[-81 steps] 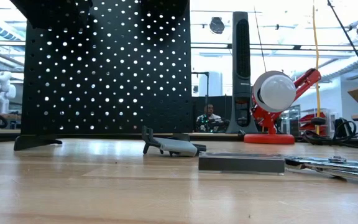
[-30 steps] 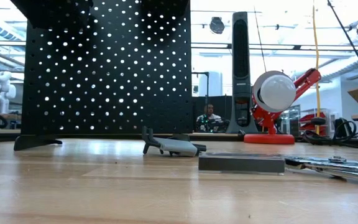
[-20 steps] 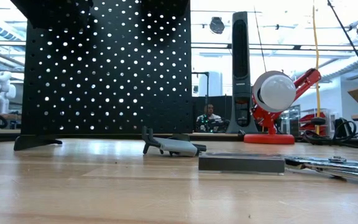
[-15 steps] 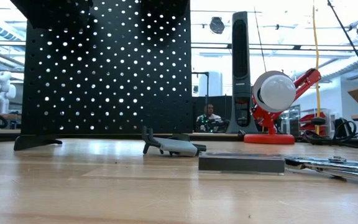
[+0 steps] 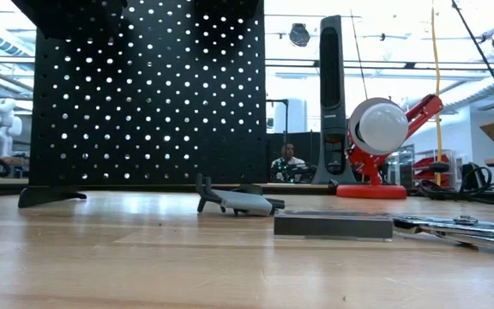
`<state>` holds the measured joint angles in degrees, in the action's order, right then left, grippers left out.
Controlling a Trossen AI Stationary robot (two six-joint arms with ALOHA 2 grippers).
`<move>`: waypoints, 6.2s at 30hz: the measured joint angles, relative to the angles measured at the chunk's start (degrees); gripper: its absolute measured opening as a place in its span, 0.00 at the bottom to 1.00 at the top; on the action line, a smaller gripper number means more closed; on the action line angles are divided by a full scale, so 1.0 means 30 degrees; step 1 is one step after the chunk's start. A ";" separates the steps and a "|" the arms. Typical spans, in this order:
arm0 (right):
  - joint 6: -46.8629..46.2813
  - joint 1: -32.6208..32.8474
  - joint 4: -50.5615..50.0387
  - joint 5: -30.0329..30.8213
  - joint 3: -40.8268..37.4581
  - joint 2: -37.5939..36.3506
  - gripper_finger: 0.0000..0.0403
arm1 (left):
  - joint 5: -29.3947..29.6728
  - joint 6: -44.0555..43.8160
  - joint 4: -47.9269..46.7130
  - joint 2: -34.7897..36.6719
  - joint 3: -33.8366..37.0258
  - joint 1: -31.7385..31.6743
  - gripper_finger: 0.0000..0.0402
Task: Hang tools onto peg board
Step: Assemble the tool holder on the pegboard, then return to Home Position
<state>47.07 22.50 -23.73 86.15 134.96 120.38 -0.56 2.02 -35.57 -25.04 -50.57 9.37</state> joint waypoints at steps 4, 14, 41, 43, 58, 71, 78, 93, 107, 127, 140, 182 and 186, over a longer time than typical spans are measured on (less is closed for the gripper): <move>0.0036 -0.0074 0.0007 -0.0199 0.0000 -0.0056 0.01 | 0.0028 -0.0071 0.0000 0.0000 0.0000 0.0000 0.15; 0.0047 -0.0356 0.0076 -0.0084 0.0036 -0.0051 0.13 | 0.0117 -0.0133 0.0015 0.0000 0.0000 0.0000 0.15; 0.1551 -0.0357 -0.2641 -0.0266 0.0058 -0.0036 0.51 | -0.0066 -0.0314 0.0153 0.0000 0.0000 0.0015 0.15; 0.1551 -0.0311 -0.2871 -0.0305 0.0058 -0.0029 0.51 | -0.0066 -0.0358 0.0195 0.0000 0.0010 0.0015 0.15; 0.1530 -0.0182 -0.4297 -0.0359 0.0053 -0.0004 0.55 | 0.0281 0.0050 0.0382 0.0000 0.0051 0.0029 0.15; 0.1041 -0.0145 -0.4423 -0.0036 0.0007 0.0030 0.55 | 0.2150 0.0621 0.0452 0.0000 0.0055 0.0066 0.15; 0.0790 0.0083 -0.4518 -0.0312 -0.0045 0.0111 0.55 | 0.2927 0.0660 0.0430 0.0015 0.0051 0.0058 0.16; -0.0808 0.0497 -0.4397 0.0382 -0.0044 0.0095 0.55 | 0.3480 0.0502 0.0393 0.0022 0.0051 0.0007 0.16; -0.2011 0.1255 -0.4306 0.0255 -0.0007 0.0088 0.55 | 0.1322 0.1038 -0.0270 -0.0039 0.0289 0.0000 0.34; -0.5475 0.2213 -0.4716 0.0085 0.0026 0.0044 0.54 | 0.1253 0.0523 -0.1668 0.2288 -0.1897 0.0007 0.36; -1.7723 0.2966 -1.4958 -0.2207 0.0029 -0.0104 0.02 | 0.1253 0.0614 -0.2849 0.6571 -0.1923 0.0007 0.26; -0.8760 -0.0925 0.8720 -2.0620 -1.1970 -0.4007 0.00 | 0.4539 0.1963 -0.1456 0.7781 0.0430 0.0007 0.02; -0.8435 -0.2365 0.8272 -2.1587 -1.3236 -0.5741 0.00 | 0.4852 0.1969 -0.1464 0.7781 0.0430 0.0007 0.02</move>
<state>21.77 15.41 1.09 21.39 95.25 103.15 14.00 7.92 -39.97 -1.69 -49.28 9.39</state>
